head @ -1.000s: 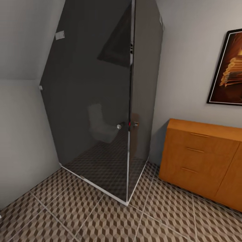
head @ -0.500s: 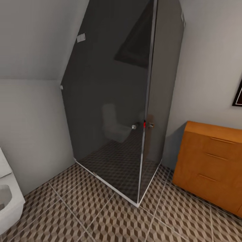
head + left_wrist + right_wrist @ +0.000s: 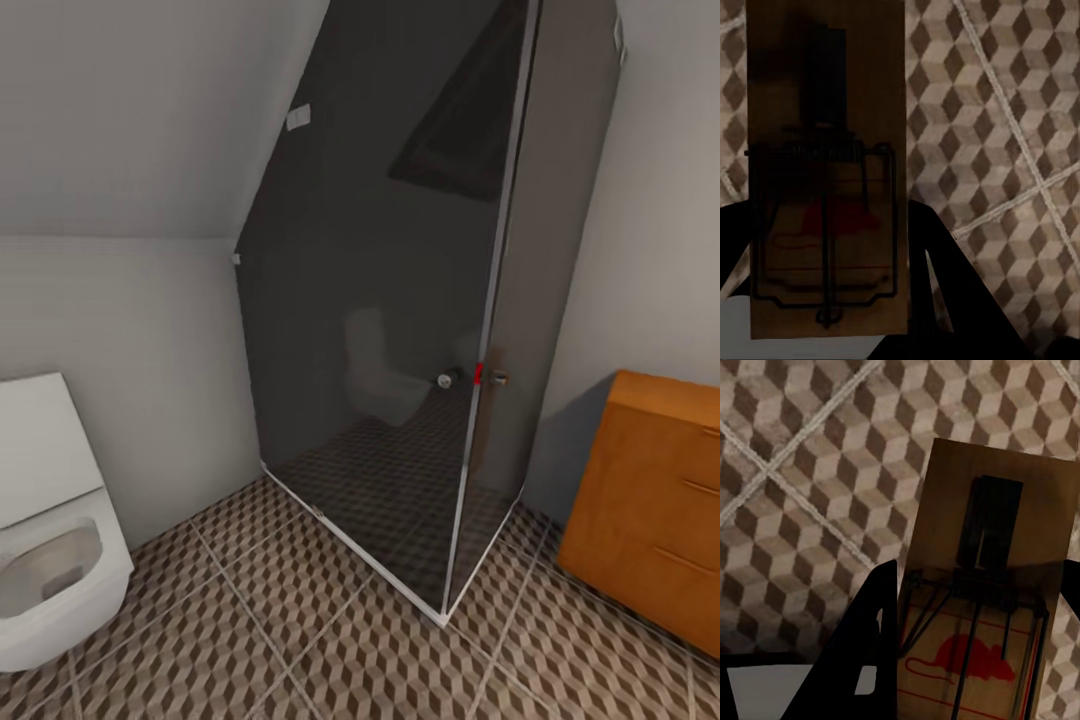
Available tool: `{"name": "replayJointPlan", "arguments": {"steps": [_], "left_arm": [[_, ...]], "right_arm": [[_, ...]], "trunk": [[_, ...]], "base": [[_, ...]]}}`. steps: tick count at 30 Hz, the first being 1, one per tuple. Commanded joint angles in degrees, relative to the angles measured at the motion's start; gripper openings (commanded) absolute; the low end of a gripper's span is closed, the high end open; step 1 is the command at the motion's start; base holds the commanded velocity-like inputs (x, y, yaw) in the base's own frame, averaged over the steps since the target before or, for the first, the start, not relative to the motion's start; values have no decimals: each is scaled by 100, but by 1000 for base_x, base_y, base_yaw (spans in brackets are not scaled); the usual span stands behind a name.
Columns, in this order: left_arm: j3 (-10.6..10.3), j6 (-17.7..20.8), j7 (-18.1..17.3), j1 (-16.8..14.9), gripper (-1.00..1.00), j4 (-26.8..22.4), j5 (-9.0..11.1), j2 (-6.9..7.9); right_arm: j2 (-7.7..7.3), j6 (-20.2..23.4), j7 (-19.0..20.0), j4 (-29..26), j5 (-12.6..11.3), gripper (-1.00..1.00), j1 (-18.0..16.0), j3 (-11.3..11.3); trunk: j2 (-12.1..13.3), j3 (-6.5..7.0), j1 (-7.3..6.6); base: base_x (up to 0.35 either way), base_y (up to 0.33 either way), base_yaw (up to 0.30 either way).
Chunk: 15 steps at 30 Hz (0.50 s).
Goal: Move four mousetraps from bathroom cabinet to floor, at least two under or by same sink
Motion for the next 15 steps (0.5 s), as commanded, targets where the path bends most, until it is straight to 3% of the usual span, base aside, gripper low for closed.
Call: {"name": "replayJointPlan", "arguments": {"steps": [1, 7, 15], "left_arm": [[-50, -11, 20, 7, -100, 2, 59, -3], [-50, -11, 11, 51, -100, 2, 299, -7], [-51, 26, 28, 138, -100, 2, 363, 59]], "right_arm": [[0, 17, -8, 6, 34, -100, -6, 3], [0, 17, -7, 6, 34, -100, -6, 3], [-7, 17, -3, 5, 34, -100, -6, 3]], "trunk": [[-3, -6, -1], [-3, -6, -1], [-3, -6, -1]], "base": [[0, 0, 272], [0, 0, 272], [0, 0, 272]]}}
